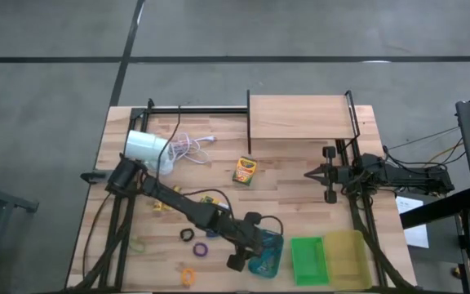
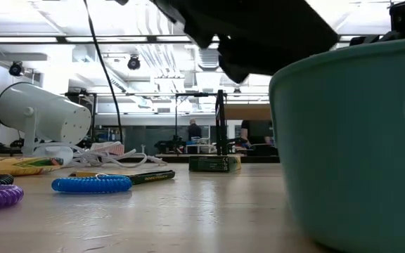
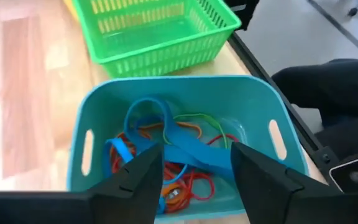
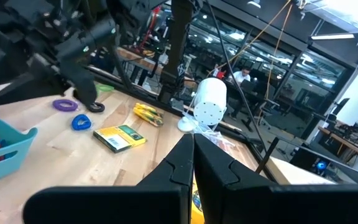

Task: Pick & Place Office Desk Supplies
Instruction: Put the green rubber band into the blue bin

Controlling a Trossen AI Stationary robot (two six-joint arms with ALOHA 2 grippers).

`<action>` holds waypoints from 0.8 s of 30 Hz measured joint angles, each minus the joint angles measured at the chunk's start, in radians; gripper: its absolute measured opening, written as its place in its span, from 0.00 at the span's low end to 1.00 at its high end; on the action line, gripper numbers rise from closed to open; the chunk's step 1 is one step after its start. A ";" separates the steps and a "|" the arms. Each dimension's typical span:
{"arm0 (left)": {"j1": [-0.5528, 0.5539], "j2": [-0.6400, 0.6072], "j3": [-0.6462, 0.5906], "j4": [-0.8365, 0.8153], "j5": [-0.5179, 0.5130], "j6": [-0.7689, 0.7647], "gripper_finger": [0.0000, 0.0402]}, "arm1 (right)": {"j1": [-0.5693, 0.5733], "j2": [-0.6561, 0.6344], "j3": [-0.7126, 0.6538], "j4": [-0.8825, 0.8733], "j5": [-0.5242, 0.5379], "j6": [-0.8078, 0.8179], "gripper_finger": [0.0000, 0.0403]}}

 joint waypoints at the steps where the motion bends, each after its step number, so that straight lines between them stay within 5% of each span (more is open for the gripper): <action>1: 0.000 -0.006 0.005 -0.029 -0.006 -0.016 0.48 | 0.000 0.001 0.000 0.000 -0.002 0.000 0.02; 17: -0.105 -0.112 0.012 -0.367 -0.309 -0.483 0.47 | 0.000 0.001 0.000 -0.001 0.000 0.000 0.02; 24: -0.180 -0.118 0.012 -0.554 -0.354 -0.789 0.46 | 0.000 0.001 0.000 -0.001 0.000 0.000 0.02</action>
